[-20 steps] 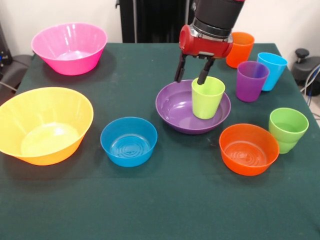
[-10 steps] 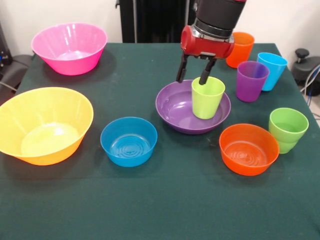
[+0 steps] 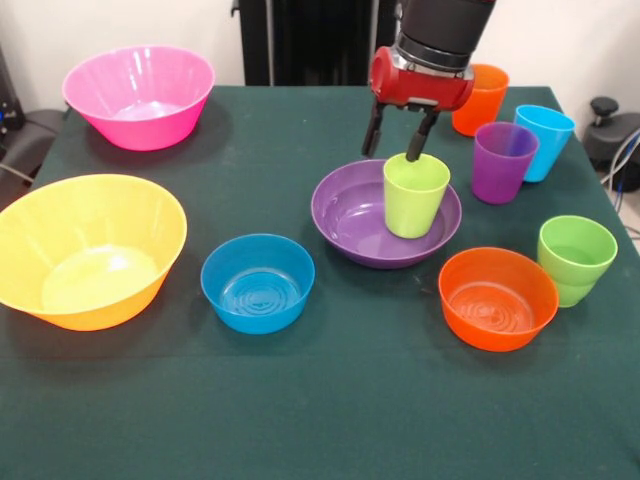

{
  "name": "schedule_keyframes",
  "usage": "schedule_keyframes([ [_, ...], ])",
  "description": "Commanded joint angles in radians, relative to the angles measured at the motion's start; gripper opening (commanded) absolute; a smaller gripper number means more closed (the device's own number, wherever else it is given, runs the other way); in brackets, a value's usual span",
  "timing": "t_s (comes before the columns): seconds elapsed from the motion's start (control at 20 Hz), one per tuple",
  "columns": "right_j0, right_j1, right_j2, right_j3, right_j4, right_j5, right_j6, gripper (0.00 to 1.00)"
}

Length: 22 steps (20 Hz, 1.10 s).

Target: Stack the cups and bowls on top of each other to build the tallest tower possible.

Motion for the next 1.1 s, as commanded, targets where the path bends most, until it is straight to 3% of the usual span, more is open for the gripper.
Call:
schedule_keyframes([
  [0.05,0.02,0.02,0.209,0.017,0.096,0.101,0.026,1.0],
  [0.4,0.032,0.02,0.229,0.06,0.139,0.166,-0.098,1.0],
  [0.8,0.046,0.044,0.222,0.077,0.155,0.26,-0.139,1.0],
  [0.95,0.045,0.033,0.236,0.082,0.162,0.28,-0.151,1.0],
  [1.1,0.028,-0.013,0.272,0.096,0.216,0.314,-0.215,1.0],
])
